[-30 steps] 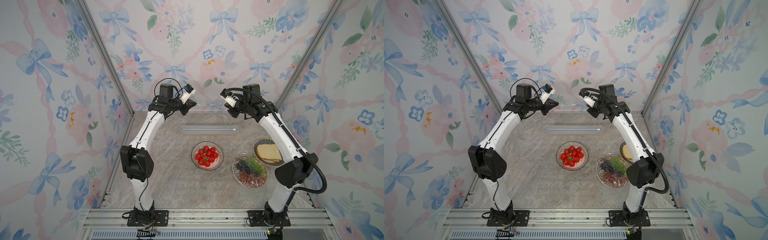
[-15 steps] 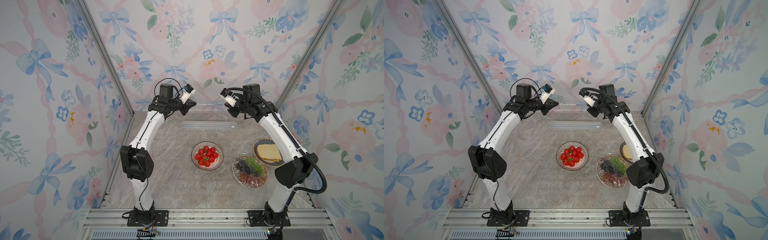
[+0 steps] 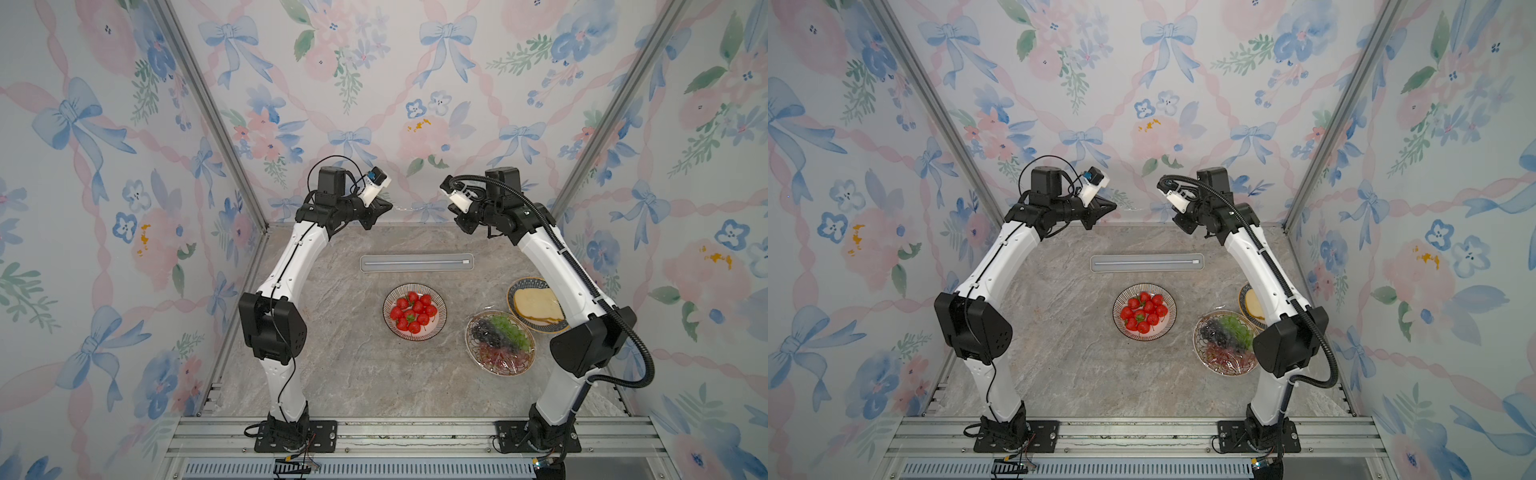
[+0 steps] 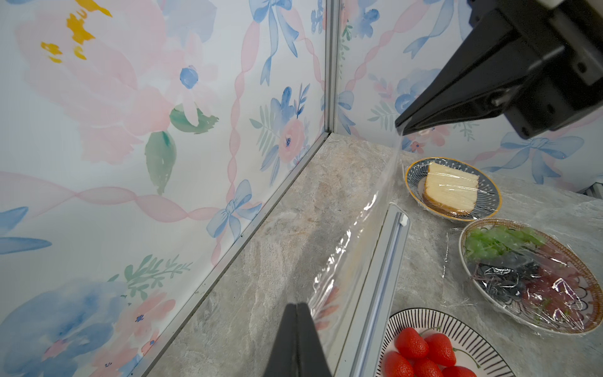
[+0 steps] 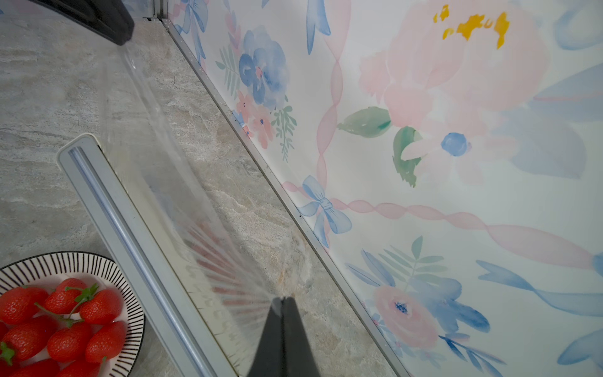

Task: Wrap the plate with plastic wrap
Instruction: Pull the plastic wrap from the plastic wrap cutting box.

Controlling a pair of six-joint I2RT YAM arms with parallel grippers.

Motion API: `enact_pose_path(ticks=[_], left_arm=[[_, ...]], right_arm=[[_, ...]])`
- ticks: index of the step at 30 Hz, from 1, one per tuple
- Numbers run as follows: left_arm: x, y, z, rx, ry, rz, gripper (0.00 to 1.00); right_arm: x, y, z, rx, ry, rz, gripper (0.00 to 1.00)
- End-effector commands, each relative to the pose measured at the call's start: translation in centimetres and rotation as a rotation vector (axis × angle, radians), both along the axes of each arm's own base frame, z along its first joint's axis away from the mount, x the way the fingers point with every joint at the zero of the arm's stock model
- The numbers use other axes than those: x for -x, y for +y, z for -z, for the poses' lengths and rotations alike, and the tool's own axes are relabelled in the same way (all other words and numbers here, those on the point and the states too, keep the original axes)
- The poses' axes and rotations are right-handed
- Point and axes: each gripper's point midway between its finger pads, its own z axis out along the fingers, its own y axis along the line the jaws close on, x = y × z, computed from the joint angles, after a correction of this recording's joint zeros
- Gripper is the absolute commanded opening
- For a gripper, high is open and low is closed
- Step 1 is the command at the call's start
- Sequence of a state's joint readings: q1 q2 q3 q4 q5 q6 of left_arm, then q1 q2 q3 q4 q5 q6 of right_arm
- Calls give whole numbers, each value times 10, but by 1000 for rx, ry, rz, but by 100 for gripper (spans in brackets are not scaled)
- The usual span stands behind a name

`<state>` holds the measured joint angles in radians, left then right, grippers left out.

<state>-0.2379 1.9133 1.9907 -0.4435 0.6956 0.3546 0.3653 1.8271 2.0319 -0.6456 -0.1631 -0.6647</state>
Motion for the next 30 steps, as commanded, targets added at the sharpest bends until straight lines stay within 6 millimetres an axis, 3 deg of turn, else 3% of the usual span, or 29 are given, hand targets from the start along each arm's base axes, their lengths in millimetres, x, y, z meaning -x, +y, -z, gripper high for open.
enact_pose_path(ticks=[1,18,30], left_arm=[[16,0,-56,42,-126,14,0],[20,0,-76,53,-164,1,0],[22,-2,-78,52,-169,0,0]], right_arm=[[10,-1,-53,-56,-133,10,0],[15,-3,-77,-61,-195,30,0],[19,-5,-84,-61,-212,42,0]])
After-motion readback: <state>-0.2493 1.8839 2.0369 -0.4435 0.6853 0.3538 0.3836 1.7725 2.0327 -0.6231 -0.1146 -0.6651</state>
